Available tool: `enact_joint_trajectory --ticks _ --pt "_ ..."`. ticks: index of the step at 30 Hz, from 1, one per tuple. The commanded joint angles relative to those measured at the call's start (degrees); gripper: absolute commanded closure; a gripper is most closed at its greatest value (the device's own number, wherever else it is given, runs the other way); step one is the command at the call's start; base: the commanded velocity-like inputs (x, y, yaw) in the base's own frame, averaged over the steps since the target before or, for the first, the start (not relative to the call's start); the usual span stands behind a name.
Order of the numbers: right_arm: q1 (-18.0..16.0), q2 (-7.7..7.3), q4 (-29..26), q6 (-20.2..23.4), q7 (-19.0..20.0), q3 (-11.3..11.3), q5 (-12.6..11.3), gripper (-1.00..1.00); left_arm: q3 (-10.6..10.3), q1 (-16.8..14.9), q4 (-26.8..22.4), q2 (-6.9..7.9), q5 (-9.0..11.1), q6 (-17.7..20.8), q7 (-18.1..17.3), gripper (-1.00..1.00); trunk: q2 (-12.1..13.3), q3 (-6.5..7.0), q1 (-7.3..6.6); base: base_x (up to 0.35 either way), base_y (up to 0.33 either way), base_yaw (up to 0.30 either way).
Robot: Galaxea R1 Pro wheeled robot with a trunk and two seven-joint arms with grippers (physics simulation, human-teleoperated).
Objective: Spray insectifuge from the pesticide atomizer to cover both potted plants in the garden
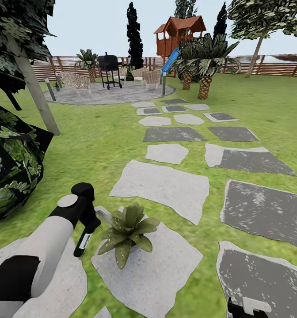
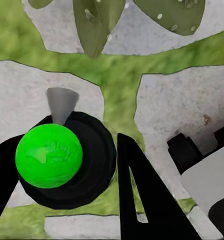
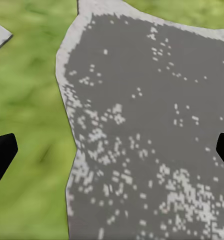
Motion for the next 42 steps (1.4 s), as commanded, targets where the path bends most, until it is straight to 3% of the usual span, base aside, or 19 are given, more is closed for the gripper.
enact_joint_trajectory --ticks 1,16,29,38,42 --pt "-0.05 -0.02 0.11 -0.17 -0.29 -0.32 0.61 -1.00 -0.25 -0.14 -0.04 0.07 -0.88 0.58 -0.54 1.00 -0.02 -0.05 -0.01 0.000 0.000 0.000" --pt "-0.05 0.04 0.05 -0.17 -0.29 -0.32 0.61 -1.00 -0.30 0.12 -0.05 0.08 -1.49 0.67 -0.54 1.00 -0.02 -0.05 -0.01 0.126 -0.172 0.009" --pt "-0.05 0.04 0.09 -0.17 -0.29 -0.32 0.61 -1.00 -0.60 0.86 0.01 0.68 -1.55 0.58 -0.54 1.00 -0.02 -0.05 -0.01 0.037 -0.269 0.251" --pt "-0.05 0.06 0.06 -0.17 -0.29 -0.32 0.61 -1.00 -0.60 0.93 0.08 0.57 -1.68 0.35 -0.54 1.00 -0.02 -0.05 -0.01 0.208 -0.175 0.037" --pt "-0.05 0.07 0.04 -0.17 -0.29 -0.32 0.61 -1.00 -0.54 1.52 1.89 0.69 -4.65 0.01 -0.54 1.00 -0.02 -0.05 -0.01 0.029 -0.019 0.216"
